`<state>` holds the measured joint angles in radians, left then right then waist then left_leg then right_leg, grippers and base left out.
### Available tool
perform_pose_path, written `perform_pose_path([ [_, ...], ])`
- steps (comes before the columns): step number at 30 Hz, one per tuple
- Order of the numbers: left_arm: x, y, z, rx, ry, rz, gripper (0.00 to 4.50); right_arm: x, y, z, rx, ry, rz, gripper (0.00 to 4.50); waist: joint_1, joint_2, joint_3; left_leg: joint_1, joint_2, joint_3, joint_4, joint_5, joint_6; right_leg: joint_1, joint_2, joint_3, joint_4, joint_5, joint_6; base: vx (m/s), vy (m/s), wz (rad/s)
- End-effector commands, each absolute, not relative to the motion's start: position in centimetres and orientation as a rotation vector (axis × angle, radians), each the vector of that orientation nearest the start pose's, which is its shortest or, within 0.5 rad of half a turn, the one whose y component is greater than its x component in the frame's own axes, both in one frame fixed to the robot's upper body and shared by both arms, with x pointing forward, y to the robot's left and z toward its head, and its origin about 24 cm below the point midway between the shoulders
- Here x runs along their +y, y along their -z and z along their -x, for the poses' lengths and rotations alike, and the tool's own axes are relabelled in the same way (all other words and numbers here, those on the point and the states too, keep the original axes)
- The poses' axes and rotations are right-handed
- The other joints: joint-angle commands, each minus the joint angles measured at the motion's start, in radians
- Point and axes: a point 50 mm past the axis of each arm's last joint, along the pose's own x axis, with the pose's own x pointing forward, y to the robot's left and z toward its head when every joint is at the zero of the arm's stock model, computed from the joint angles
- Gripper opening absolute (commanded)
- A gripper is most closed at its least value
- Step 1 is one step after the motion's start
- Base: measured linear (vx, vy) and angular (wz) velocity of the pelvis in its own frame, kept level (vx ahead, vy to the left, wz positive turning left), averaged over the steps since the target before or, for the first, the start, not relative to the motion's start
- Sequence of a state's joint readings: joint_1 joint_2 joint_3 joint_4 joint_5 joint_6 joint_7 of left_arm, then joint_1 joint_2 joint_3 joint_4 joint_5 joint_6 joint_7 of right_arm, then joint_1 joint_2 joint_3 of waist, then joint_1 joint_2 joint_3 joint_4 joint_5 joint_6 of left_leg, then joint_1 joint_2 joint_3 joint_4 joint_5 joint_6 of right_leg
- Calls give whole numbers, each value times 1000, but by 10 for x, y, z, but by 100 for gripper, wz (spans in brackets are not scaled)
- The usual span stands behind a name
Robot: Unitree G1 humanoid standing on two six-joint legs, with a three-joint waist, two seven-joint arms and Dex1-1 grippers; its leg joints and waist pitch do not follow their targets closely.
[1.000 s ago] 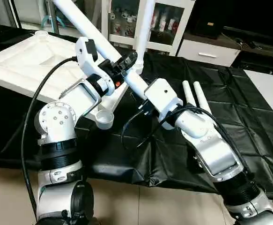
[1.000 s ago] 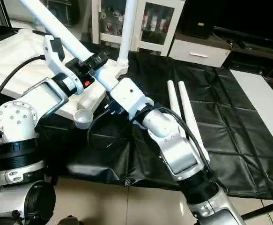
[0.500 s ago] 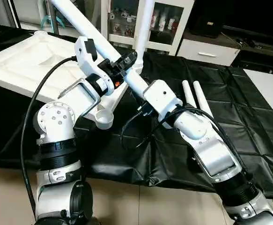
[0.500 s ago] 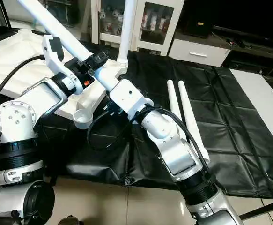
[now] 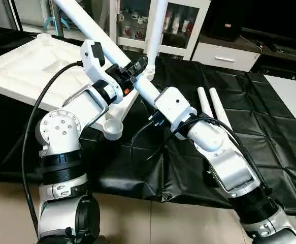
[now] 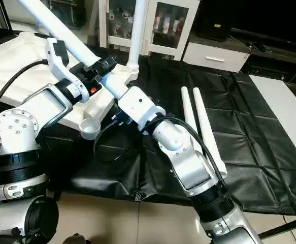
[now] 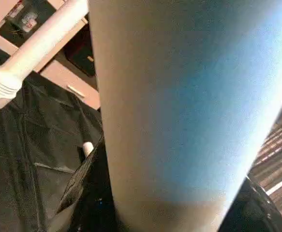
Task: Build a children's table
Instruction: Pick table leg
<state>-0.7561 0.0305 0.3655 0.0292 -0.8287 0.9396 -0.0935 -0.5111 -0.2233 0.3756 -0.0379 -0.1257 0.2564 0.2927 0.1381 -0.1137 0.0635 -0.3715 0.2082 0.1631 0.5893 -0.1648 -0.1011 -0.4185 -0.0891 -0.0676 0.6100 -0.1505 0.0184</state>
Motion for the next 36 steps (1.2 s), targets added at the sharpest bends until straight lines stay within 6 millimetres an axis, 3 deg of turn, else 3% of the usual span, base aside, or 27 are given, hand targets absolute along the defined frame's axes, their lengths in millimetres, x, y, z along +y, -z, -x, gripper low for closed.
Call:
perform_pose_path([
  [1, 105, -207, -337, 111, 663, 722, 177, -70, -139, -313, -176, -605, 525, 177, -8, 30, -73, 16, 7, 1, -73, -303, -81, 51, -30, 35, -61, -209, -95, 0, 0, 0],
  [15, 104, -208, -337, 110, 678, 727, 177, -70, -139, -314, -175, -606, 513, 177, -7, 30, -74, 15, 6, 2, -72, -289, -79, 53, -30, 35, -59, -191, -100, 0, 0, 0],
  [16, 104, -209, -335, 109, 704, 753, 233, -69, -139, -314, -172, -618, 498, 177, -7, 32, -74, 15, 6, 2, -72, -289, -79, 53, -30, 35, -58, -191, -100, 0, 0, 0],
  [21, 106, -211, -334, 98, 742, 770, 275, -69, -140, -313, -150, -666, 416, 177, -7, 32, -75, 16, 7, 1, -72, -298, -73, 53, -30, 34, -57, -182, -114, 0, 0, 0],
  [24, 109, -215, -329, 83, 804, 752, 302, -79, -143, -308, -36, -878, 180, 177, -5, 34, -74, 19, 7, 0, -72, -331, -50, 55, -27, 32, -58, -190, -121, 0, 0, 0],
  [29, 107, -218, -319, 100, 931, 692, 343, -101, -145, -304, 94, -1093, -33, 176, 3, 38, -75, 17, 10, -1, -71, -301, -46, 60, -33, 32, -55, -161, -151, 0, 0, 0],
  [31, 106, -217, -317, 112, 946, 660, 360, -110, -144, -304, 129, -1154, -94, 176, 3, 30, -76, 15, 9, 2, -69, -290, -42, 60, -32, 31, -57, -168, -159, 0, 0, 0],
  [34, 105, -215, -317, 121, 948, 632, 388, -117, -145, -304, 150, -1194, -138, 176, 7, 31, -74, 13, 10, 3, -69, -275, -46, 60, -37, 31, -61, -207, -161, 0, 0, 0],
  [35, 103, -214, -319, 140, 937, 596, 395, -130, -146, -301, 206, -1284, -251, 176, 6, 11, -76, 11, 10, 3, -67, -262, -43, 63, -37, 29, -60, -230, -156, 0, 0, 0],
  [36, 101, -214, -319, 145, 937, 591, 402, -135, -148, -300, 223, -1322, -314, 176, 9, 17, -74, 14, 11, 3, -67, -267, -37, 61, -37, 30, -63, -250, -149, 0, 0, 0],
])
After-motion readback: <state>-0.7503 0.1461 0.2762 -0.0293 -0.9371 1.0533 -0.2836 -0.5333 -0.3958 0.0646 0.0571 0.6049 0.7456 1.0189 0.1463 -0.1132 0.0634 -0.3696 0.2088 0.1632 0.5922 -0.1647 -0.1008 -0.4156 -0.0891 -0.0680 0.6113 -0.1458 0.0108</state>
